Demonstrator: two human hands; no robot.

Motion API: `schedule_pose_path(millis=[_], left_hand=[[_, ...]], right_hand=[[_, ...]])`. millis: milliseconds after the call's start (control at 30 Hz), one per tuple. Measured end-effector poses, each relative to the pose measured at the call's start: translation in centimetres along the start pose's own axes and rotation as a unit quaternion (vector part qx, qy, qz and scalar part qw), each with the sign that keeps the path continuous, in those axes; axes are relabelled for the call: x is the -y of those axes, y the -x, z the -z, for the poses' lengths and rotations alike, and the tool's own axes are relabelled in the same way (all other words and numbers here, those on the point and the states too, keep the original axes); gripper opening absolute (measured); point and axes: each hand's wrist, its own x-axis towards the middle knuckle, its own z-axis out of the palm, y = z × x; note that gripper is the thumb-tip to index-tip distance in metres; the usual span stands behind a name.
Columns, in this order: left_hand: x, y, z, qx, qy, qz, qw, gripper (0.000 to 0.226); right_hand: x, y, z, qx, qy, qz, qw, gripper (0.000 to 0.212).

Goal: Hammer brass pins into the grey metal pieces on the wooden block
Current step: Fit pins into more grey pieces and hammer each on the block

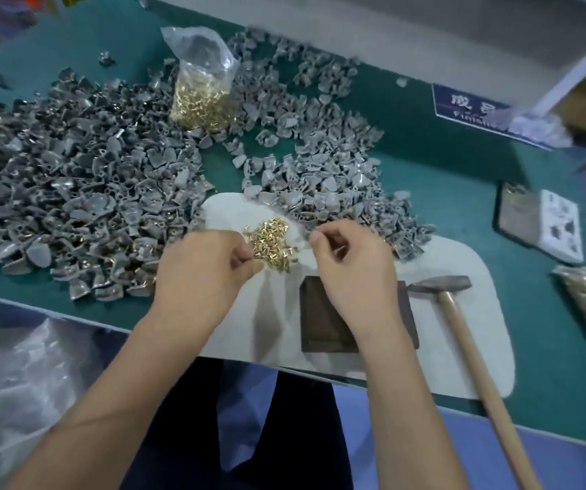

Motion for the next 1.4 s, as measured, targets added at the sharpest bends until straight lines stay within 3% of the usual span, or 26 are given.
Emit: schedule_pose_path(millis=[400,500,567,667,733,867,1000,1033,1100,1167,1233,1300,1400], left_hand=[[-0.5,0.4,-0.5,0.023,-0.059,-0.067,0.996,0.014],[-1.3,0.2,-0.3,-0.008,0.072,-0.056,0.996,0.014],[-2.5,-0.3,-0.3,0.009,0.251,-0.031,0.967,0.016],[-4.4,-1.3,-0.4,0.101,0.439,0.013,0.893,0.027],[-4.9,-2.0,-0.5,0.17,0.483,0.058,0.857,0.032],[-5.2,-3.1,-0.7,0.237,0.509,0.092,0.822,0.034],[-5.1,-3.6,-0.3,0.284,0.549,0.061,0.783,0.023],[-5.1,-3.7,-0.3,0.277,0.541,0.055,0.792,0.024],[-5.4,-3.9,-0.7,0.215,0.472,0.039,0.854,0.023],[-5.6,-4.3,-1.5,0.106,0.33,-0.001,0.938,0.014],[-5.9,-4.2,-2.3,0.053,0.148,-0.052,0.986,0.011],[-6.2,-3.7,-3.1,0.047,0.037,-0.081,0.995,0.022],[-6.5,-3.0,-3.9,0.006,0.01,-0.09,0.996,0.028]], right_hand=[[-0.4,0.1,0.3,0.0,-0.091,0.001,0.996,0.014],[-0.5,0.2,0.4,0.002,-0.129,0.019,0.991,0.011],[-0.4,0.3,0.5,0.015,-0.174,0.049,0.983,0.007],[-0.4,0.6,0.6,0.036,-0.221,0.082,0.971,0.017],[-0.5,0.5,0.6,0.031,-0.238,0.082,0.967,0.022],[-0.6,0.3,0.8,-0.003,-0.307,0.043,0.951,0.021],[-0.8,0.2,1.1,-0.032,-0.342,0.018,0.939,0.012],[-0.8,0.2,1.1,-0.044,-0.348,0.006,0.936,0.01],[-0.9,0.2,1.0,-0.08,-0.374,-0.034,0.923,0.007],[-1.1,0.2,1.1,-0.125,-0.412,-0.079,0.899,0.006],[-1.3,0.2,1.2,-0.157,-0.439,-0.101,0.879,0.008],[-1.5,0.2,1.4,-0.153,-0.458,-0.104,0.869,0.006],[-1.6,0.1,1.4,-0.131,-0.464,-0.097,0.871,0.006]])
